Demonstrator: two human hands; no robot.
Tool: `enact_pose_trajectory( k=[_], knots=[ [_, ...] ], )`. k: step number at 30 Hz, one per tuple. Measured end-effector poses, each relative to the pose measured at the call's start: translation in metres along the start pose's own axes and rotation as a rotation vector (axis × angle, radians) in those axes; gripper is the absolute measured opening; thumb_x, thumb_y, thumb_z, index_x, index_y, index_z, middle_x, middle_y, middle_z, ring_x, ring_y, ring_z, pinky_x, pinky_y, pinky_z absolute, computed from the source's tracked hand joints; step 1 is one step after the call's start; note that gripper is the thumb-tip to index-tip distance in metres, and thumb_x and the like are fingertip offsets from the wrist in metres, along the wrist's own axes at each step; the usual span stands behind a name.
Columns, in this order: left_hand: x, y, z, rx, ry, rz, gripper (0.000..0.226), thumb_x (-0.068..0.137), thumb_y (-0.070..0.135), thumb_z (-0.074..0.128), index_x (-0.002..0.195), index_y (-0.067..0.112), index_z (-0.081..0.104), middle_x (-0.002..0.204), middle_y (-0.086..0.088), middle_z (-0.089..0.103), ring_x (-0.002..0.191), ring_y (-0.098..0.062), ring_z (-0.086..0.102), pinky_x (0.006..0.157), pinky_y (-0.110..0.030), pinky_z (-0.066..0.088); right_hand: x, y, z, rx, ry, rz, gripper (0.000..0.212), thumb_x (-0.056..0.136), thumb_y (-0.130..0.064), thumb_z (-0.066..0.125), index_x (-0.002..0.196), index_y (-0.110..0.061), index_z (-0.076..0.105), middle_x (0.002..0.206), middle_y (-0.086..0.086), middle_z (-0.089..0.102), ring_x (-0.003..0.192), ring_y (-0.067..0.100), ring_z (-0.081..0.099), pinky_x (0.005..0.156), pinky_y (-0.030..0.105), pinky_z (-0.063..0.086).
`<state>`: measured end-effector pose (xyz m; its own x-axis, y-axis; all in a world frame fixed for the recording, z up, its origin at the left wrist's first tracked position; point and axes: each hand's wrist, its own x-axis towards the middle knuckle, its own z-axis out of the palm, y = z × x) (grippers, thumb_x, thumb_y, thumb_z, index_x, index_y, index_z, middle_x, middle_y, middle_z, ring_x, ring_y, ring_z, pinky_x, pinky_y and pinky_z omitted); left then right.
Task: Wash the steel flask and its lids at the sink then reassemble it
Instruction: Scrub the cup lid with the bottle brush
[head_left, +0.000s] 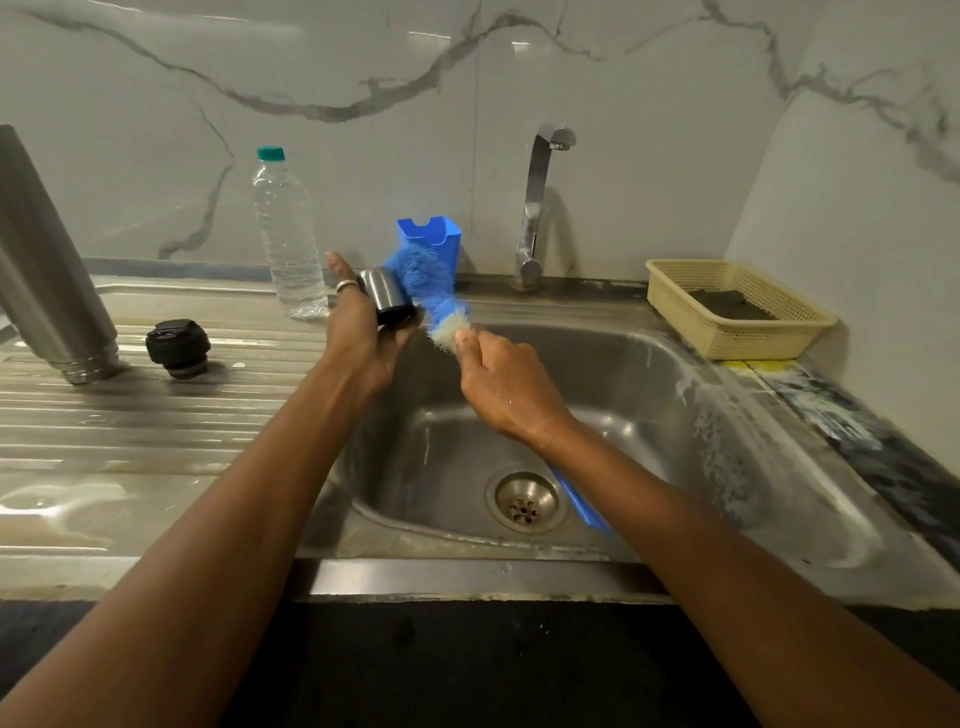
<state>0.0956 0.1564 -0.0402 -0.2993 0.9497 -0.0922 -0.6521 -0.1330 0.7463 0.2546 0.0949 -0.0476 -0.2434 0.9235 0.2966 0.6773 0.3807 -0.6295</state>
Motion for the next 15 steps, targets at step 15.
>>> enact_pose_trajectory(
  k=[15],
  knots=[
    [0.0003,0.0029,-0.0064,-0.005,-0.065,-0.041,0.077,0.094,0.075,0.037,0.125,0.007,0.055,0.104,-0.016,0.076,0.097,-0.028,0.075,0.087,-0.045,0.061,0.0021,0.0050,0.0030,-0.040,-0.022,-0.012,0.044,0.109,-0.043,0.027,0.120,-0.015,0.059,0.089,0.010,0.067,0.088,0.031,0.066,0.076,0.040,0.048]
  ],
)
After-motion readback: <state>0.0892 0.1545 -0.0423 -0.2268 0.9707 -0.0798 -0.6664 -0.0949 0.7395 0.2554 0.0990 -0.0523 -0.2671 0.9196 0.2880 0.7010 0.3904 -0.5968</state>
